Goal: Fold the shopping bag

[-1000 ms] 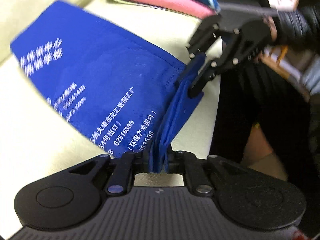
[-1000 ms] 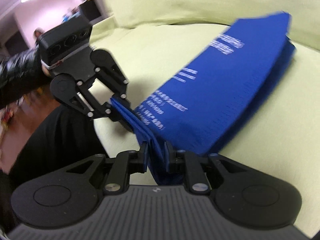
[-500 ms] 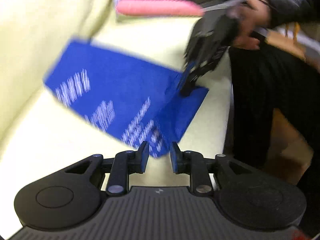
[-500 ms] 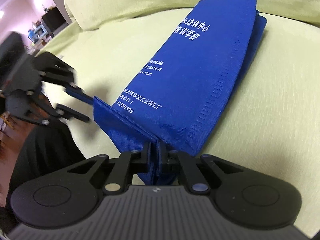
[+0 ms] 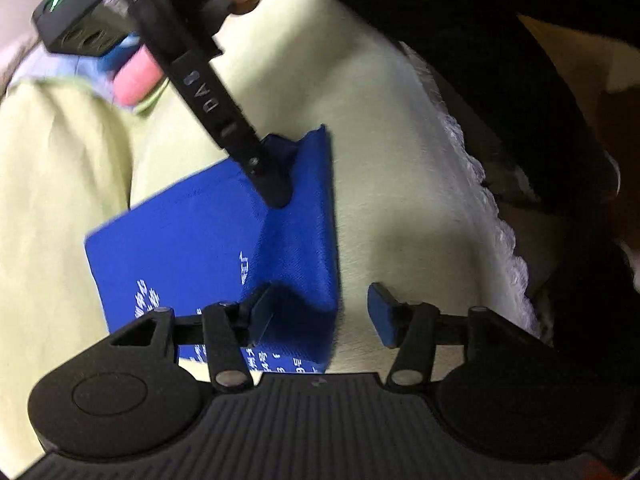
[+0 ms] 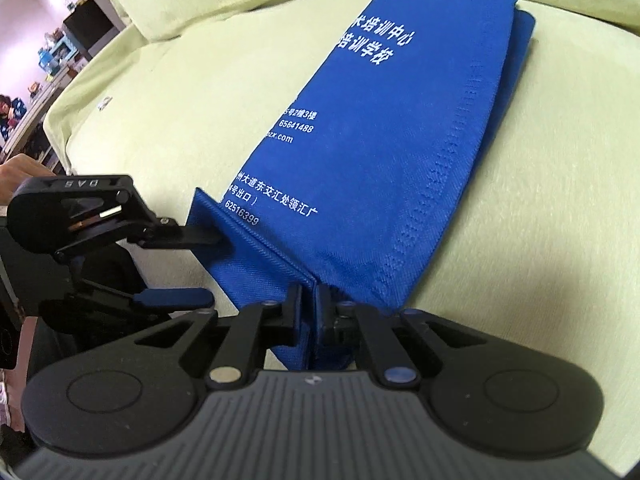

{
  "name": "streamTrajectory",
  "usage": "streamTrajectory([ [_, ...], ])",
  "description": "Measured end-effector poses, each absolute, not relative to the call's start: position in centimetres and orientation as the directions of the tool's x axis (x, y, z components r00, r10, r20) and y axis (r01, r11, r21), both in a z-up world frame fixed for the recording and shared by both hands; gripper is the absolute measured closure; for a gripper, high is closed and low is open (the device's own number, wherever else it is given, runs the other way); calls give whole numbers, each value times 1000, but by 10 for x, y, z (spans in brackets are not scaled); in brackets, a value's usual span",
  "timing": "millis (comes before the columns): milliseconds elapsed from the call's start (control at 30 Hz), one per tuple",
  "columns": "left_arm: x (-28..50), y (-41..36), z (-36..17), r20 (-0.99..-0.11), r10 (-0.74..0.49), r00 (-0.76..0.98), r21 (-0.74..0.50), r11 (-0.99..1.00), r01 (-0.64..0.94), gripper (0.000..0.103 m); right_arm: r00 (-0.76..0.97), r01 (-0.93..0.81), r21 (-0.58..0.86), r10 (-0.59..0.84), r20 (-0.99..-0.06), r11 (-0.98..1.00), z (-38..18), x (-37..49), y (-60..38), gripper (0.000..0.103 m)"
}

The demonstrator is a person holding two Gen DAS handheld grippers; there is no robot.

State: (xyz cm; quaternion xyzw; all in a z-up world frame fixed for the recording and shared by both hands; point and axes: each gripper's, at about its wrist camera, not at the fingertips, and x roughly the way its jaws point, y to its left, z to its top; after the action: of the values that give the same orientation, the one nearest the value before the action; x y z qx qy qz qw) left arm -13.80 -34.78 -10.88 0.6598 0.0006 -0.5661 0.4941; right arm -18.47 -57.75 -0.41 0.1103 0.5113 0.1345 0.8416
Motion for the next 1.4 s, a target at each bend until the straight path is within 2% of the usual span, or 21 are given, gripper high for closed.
streamTrajectory([
  [200,-120,-351,-114,-747,-532,398,654,-484,581,53,439,-92,345,349,-828,934,-5,-180,-582,103],
  [233,-121,-350,-115,-755,-529,388,646,-497,579,56,443,-88,349,350,-825,933,-5,-181,-582,103],
  [300,-121,-351,-118,-778,-508,369,620,-523,585,75,451,-79,357,353,-820,931,-6,-181,-584,103],
  [367,-119,-352,-119,-797,-490,353,594,-528,607,85,460,-71,365,355,-814,928,-7,-182,-585,103],
  [433,-117,-352,-113,-812,-478,336,568,-512,644,87,488,-75,360,349,-800,930,-6,-189,-583,103],
  [467,-113,-354,-111,-821,-470,324,549,-494,674,87,514,-81,341,332,-791,937,-4,-194,-581,98],
  [533,-103,-355,-105,-840,-458,291,503,-457,734,87,591,-123,251,274,-759,960,6,-211,-569,89],
  [600,-92,-356,-100,-856,-453,248,450,-418,789,87,660,-216,163,267,-703,963,15,-236,-552,85],
  [667,-78,-357,-95,-872,-449,196,383,-377,843,85,701,-325,34,265,-662,945,17,-262,-529,64],
  [833,-52,-358,-85,-890,-448,88,254,-326,911,84,755,-464,-393,124,-643,794,-10,-290,-485,63],
  [967,-42,-355,-80,-895,-444,48,217,-337,916,84,787,-512,-575,79,-612,638,-32,-291,-477,69],
  [1000,-40,-355,-80,-896,-443,43,215,-346,913,84,795,-519,-613,73,-602,596,-37,-291,-475,71],
  [1033,-40,-355,-80,-895,-443,40,218,-358,908,84,804,-522,-644,71,-590,560,-39,-291,-474,81],
  [1067,-40,-353,-80,-892,-450,38,228,-377,898,84,807,-527,-659,71,-587,536,-41,-290,-474,86],
  [1167,-42,-344,-85,-873,-486,34,272,-430,861,82,772,-565,-630,71,-632,533,-44,-283,-476,92],
  [1200,-43,-340,-86,-863,-503,39,294,-437,850,74,753,-576,-594,81,-653,561,-42,-279,-479,92],
  [1300,-48,-330,-92,-824,-563,72,381,-455,805,69,697,-587,-456,130,-705,669,-35,-265,-493,92],
  [1400,-47,-329,-98,-815,-577,51,366,-446,817,75,641,-573,-299,190,-744,763,-27,-251,-509,92],
])
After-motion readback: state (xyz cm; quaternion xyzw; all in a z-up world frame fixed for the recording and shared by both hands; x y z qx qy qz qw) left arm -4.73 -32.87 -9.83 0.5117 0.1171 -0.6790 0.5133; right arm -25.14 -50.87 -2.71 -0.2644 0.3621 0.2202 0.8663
